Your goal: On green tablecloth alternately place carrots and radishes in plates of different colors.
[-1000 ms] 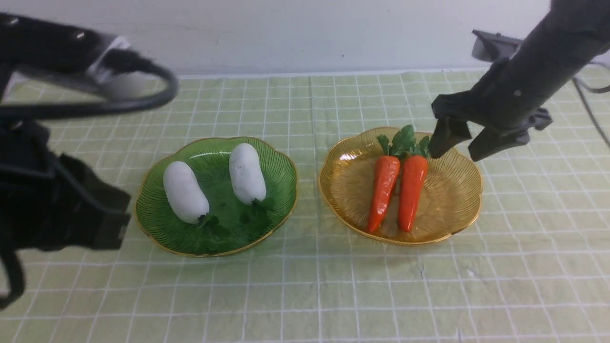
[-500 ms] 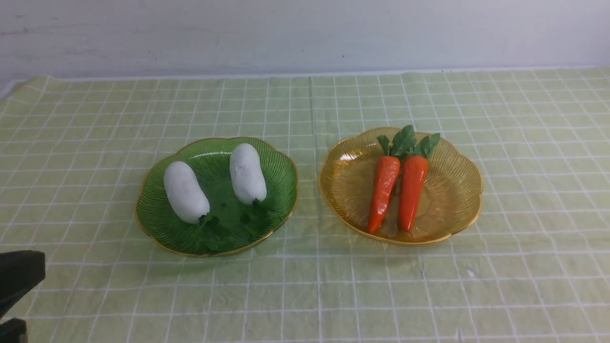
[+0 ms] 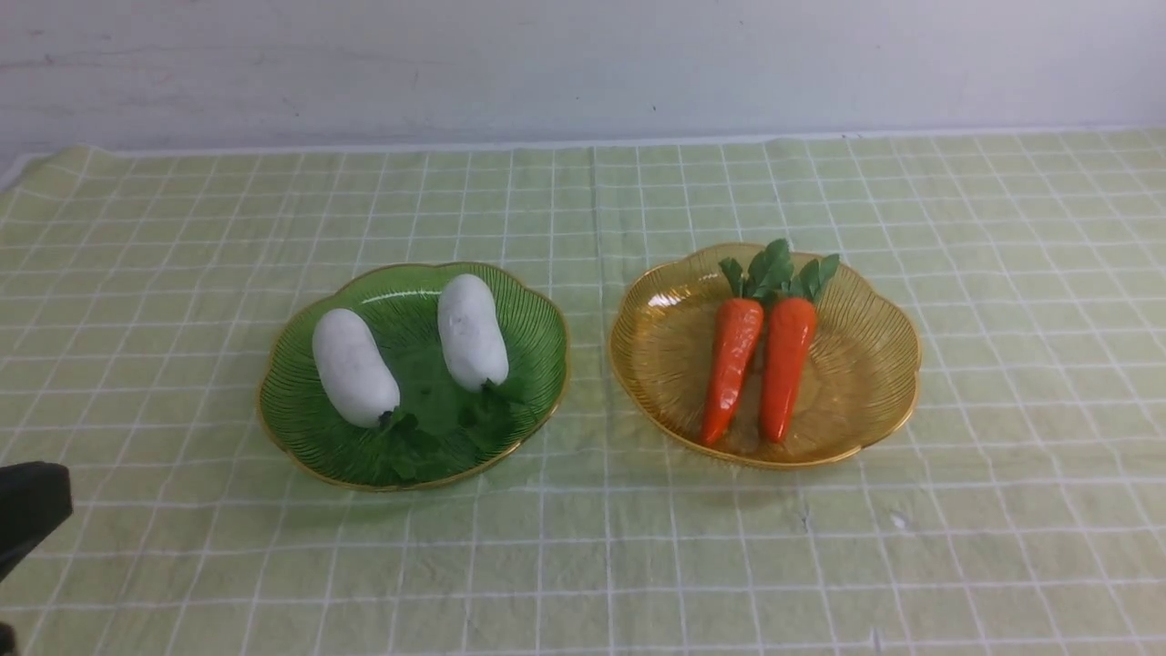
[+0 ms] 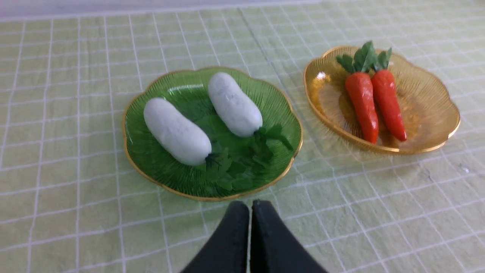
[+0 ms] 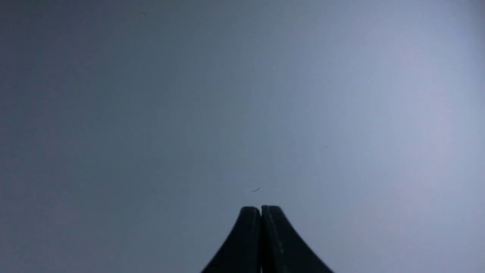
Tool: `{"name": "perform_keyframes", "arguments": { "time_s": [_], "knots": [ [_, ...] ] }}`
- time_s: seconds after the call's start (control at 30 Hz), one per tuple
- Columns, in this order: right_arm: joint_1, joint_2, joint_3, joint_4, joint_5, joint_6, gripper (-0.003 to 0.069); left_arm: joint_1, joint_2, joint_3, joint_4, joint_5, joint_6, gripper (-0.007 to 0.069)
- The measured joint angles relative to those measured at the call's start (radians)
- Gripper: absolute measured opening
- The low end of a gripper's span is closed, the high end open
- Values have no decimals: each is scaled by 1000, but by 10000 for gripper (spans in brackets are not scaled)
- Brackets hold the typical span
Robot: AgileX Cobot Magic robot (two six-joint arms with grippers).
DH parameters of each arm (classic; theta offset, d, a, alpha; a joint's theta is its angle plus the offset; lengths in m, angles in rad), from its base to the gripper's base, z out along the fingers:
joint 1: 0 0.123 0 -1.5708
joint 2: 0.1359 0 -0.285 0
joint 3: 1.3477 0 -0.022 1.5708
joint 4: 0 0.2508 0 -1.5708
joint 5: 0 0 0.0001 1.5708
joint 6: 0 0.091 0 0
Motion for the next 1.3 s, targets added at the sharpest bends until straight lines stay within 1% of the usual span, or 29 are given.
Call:
{"name": "perform_keyframes", "arguments": {
  "time_s": [0.13,0.27,0.37,0.77,0.93,1.03,1.07,1.1,1.23,1.27,1.3],
  "knots": [
    [0,0,1,0,1,-1,-13,0,-85,15,24,0,-1,-8],
    [0,0,1,0,2,-2,-13,0,-199,19,89,5,-1,-8],
    [0,0,2,0,2,-4,-14,0,-236,19,94,5,-1,-8],
    [0,0,2,0,3,-5,-14,0,-244,19,103,5,-1,-8],
    [0,0,2,0,4,-5,-14,2,-247,52,104,1,2,-8],
    [0,0,2,0,4,-5,-14,43,-250,102,76,-12,28,-8],
    [0,0,2,0,4,-5,-14,83,-251,142,45,-38,59,-8],
    [0,0,2,0,4,-5,-14,96,-252,163,35,-48,71,-8],
    [0,0,2,0,4,-6,-14,266,-292,335,-76,-226,227,-8],
    [0,0,2,0,4,-6,-14,290,-298,361,-90,-243,246,-8],
    [0,0,2,0,4,-6,-14,336,-324,412,-114,-299,279,-8]
  ]
}}
